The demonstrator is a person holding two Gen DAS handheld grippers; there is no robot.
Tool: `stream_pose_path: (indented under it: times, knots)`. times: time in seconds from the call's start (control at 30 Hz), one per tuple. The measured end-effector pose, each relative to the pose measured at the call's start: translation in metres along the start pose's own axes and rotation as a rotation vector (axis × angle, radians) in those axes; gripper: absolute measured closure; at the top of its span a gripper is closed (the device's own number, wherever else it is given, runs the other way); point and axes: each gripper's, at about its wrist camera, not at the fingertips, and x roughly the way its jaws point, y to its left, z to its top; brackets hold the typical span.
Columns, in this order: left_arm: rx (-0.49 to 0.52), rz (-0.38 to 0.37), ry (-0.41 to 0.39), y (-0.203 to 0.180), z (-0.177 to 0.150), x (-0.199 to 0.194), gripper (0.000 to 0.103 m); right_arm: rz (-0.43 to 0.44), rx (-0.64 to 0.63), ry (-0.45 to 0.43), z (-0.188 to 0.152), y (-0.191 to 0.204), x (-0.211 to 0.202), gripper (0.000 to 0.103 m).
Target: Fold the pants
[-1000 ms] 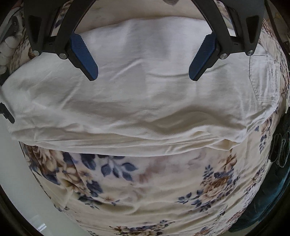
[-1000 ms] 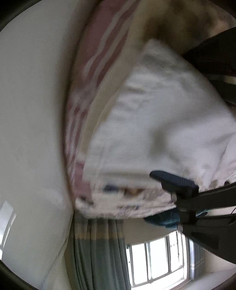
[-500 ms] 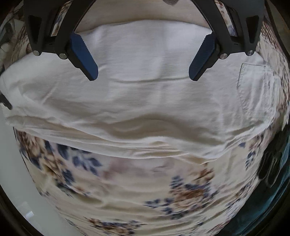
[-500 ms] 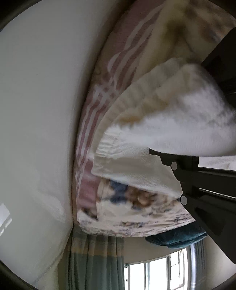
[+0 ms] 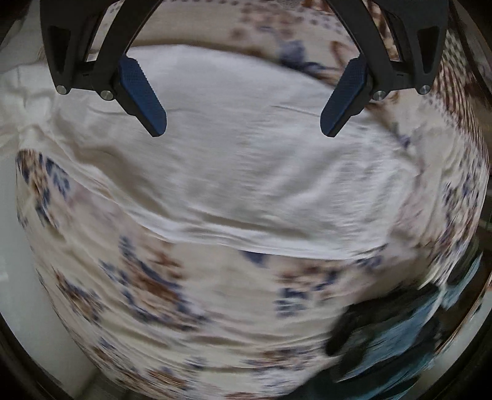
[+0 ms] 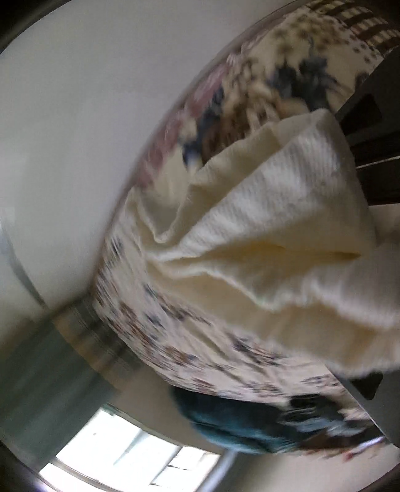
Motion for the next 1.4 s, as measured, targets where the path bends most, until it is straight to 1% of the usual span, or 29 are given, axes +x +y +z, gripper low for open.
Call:
stream_pose_path:
  times: [0.1,0.17,0.2,0.27,0.33,0.43,0.5,0.53,0.57,0.6,0.63,0.67,0.7,0.77,0.8,0.87,0.93,1.0,1.03,1.1,1.13,1.17,1.2,1.23,1.27,1.3,1.33,1.37,1.4]
  knots:
    - [-0.076,0.01,0.004,0.046,0.006,-0.002,0.0,-0.006,-0.124,0.064,-0.034,0.07,0.027,0.096]
    - [-0.107,0.022,0.003,0.068,0.006,-0.001,0.0,-0.029,-0.221,0.103,-0.068,0.111,0.048,0.096]
    - [-0.118,0.024,0.004,0.076,0.005,-0.001,0.0,-0.037,-0.272,0.136,-0.089,0.135,0.065,0.096]
    - [-0.145,0.034,0.004,0.097,0.002,0.003,0.0,-0.056,-0.35,0.173,-0.127,0.164,0.09,0.096]
    - [-0.16,0.036,0.012,0.11,0.001,0.007,0.0,-0.084,-0.43,0.218,-0.168,0.187,0.113,0.096]
    - [-0.173,0.033,0.017,0.124,0.001,0.012,0.0,-0.141,-0.528,0.273,-0.229,0.204,0.135,0.096]
    - [-0.177,0.021,0.019,0.127,0.002,0.013,0.0,-0.195,-0.589,0.292,-0.252,0.211,0.146,0.095]
    - [-0.177,0.007,0.02,0.127,0.003,0.013,0.0,-0.214,-0.614,0.307,-0.261,0.212,0.148,0.089]
    - [-0.178,-0.006,0.021,0.127,0.004,0.014,0.0,-0.221,-0.638,0.337,-0.266,0.212,0.151,0.081]
    - [-0.181,-0.023,0.024,0.125,0.005,0.014,0.0,-0.208,-0.656,0.382,-0.269,0.213,0.151,0.071]
    - [-0.188,-0.051,0.029,0.124,0.008,0.014,0.0,-0.163,-0.653,0.44,-0.267,0.213,0.15,0.034]
    - [-0.2,-0.09,0.038,0.122,0.01,0.015,0.0,-0.093,-0.625,0.487,-0.265,0.212,0.143,0.01]
    - [-0.208,-0.118,0.046,0.12,0.012,0.016,0.0,-0.042,-0.601,0.506,-0.261,0.21,0.135,0.01]
    - [-0.223,-0.198,0.063,0.112,0.018,0.017,0.0,0.06,-0.557,0.537,-0.249,0.206,0.108,0.01]
    - [-0.225,-0.239,0.075,0.106,0.02,0.019,0.001,0.087,-0.53,0.541,-0.242,0.201,0.097,0.01]
    - [-0.225,-0.364,0.13,0.083,0.026,0.029,0.0,0.135,-0.433,0.542,-0.218,0.182,0.072,0.01]
    - [-0.208,-0.468,0.198,0.055,0.029,0.048,0.0,0.101,-0.347,0.526,-0.195,0.152,0.053,0.01]
    - [-0.167,-0.535,0.292,0.025,0.029,0.072,0.0,0.05,-0.276,0.512,-0.176,0.121,0.044,0.01]
    - [-0.138,-0.558,0.334,0.007,0.027,0.086,0.001,0.009,-0.241,0.506,-0.168,0.101,0.042,0.01]
    - [-0.081,-0.572,0.405,-0.023,0.021,0.108,0.001,-0.074,-0.165,0.5,-0.154,0.059,0.045,0.01]
    - [-0.059,-0.567,0.427,-0.035,0.017,0.116,0.01,-0.095,-0.125,0.502,-0.15,0.043,0.047,0.01]
    - [-0.03,-0.552,0.432,-0.046,0.013,0.119,0.02,-0.104,-0.081,0.507,-0.144,0.027,0.052,0.01]
    - [0.009,-0.526,0.415,-0.055,0.011,0.118,0.024,-0.107,-0.029,0.515,-0.141,0.007,0.056,0.01]
    - [0.08,-0.483,0.367,-0.068,0.007,0.112,0.044,-0.114,0.006,0.517,-0.14,-0.007,0.058,0.01]
    - [0.134,-0.454,0.341,-0.076,0.003,0.109,0.067,-0.116,0.038,0.518,-0.139,-0.018,0.06,0.01]
    - [0.179,-0.435,0.327,-0.085,-0.002,0.105,0.072,-0.11,0.065,0.519,-0.138,-0.029,0.063,0.01]
    - [0.205,-0.42,0.315,-0.091,-0.008,0.102,0.081,-0.106,0.087,0.526,-0.138,-0.038,0.067,0.01]
    - [0.209,-0.417,0.3,-0.092,-0.012,0.098,0.086,-0.102,0.102,0.531,-0.138,-0.045,0.07,0.01]
    - [0.205,-0.408,0.283,-0.091,-0.016,0.091,0.086,-0.102,0.111,0.533,-0.138,-0.051,0.073,0.01]
